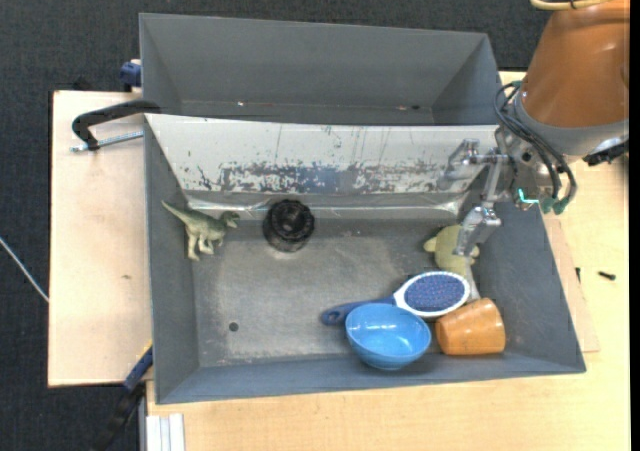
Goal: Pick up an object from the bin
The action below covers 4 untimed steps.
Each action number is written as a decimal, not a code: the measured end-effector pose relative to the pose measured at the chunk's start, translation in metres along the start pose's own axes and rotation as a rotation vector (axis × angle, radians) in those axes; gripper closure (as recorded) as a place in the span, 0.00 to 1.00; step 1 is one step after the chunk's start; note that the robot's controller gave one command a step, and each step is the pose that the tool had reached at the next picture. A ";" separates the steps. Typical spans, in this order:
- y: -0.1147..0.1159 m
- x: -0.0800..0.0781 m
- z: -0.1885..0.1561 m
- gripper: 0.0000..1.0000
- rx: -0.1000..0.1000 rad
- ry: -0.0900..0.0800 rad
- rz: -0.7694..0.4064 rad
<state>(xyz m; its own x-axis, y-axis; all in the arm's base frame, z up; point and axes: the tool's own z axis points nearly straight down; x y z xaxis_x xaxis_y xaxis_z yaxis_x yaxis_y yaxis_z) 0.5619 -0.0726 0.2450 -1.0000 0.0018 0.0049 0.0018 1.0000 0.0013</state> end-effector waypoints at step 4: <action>0.000 0.053 0.029 1.00 0.002 -0.018 0.047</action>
Offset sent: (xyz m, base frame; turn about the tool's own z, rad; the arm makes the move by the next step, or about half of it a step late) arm -0.0254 -0.0205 -0.1046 0.1032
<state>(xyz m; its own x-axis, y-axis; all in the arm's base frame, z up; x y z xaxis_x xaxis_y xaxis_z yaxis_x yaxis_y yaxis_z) 0.5086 -0.0721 0.2159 -0.9987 0.0485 -0.0133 0.0485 0.9988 -0.0009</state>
